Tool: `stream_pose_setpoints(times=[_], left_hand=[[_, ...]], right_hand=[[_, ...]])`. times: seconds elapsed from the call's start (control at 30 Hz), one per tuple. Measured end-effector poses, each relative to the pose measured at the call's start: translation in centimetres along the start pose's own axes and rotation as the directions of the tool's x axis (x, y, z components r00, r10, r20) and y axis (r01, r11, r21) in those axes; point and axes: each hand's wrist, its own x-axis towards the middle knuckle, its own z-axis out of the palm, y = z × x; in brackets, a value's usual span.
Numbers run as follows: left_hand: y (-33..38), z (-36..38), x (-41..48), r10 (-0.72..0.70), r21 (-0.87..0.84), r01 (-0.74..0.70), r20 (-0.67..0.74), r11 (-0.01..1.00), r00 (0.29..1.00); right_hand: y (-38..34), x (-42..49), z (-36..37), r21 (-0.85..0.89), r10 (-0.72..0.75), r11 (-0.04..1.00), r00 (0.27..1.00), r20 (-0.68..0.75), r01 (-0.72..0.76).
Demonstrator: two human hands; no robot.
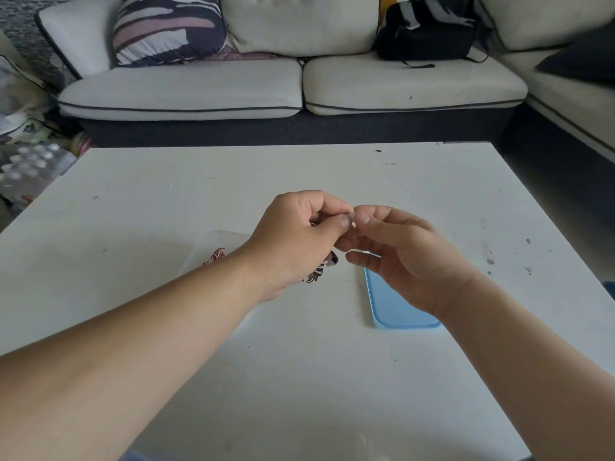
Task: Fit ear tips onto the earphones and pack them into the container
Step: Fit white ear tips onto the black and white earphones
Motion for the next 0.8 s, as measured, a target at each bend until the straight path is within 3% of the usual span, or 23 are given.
stream_pose_setpoints(times=[0.4, 0.53, 0.7, 0.8], left_hand=[[0.4, 0.4, 0.2, 0.018, -0.003, -0.018, 0.012, 1.0, 1.0], [0.6, 0.3, 0.3, -0.006, -0.091, 0.004, -0.02, 0.996, 1.0], [0.7, 0.1, 0.5, -0.055, -0.223, 0.056, 0.01, 0.973, 0.998], [0.2, 0.1, 0.5, -0.075, -0.227, 0.073, 0.002, 0.971, 0.997]], right_hand=[[0.1, -0.2, -0.7, -0.002, 0.037, 0.999, 0.998, -0.042, -0.037], [0.5, 0.0, -0.4, -0.077, 0.063, 0.995, 0.995, -0.083, -0.069], [1.0, -0.4, 0.2, -0.046, 0.3, 0.954, 0.947, 0.111, -0.297], [1.3, -0.7, 0.3, -0.041, 0.282, 0.959, 0.947, 0.156, -0.28]])
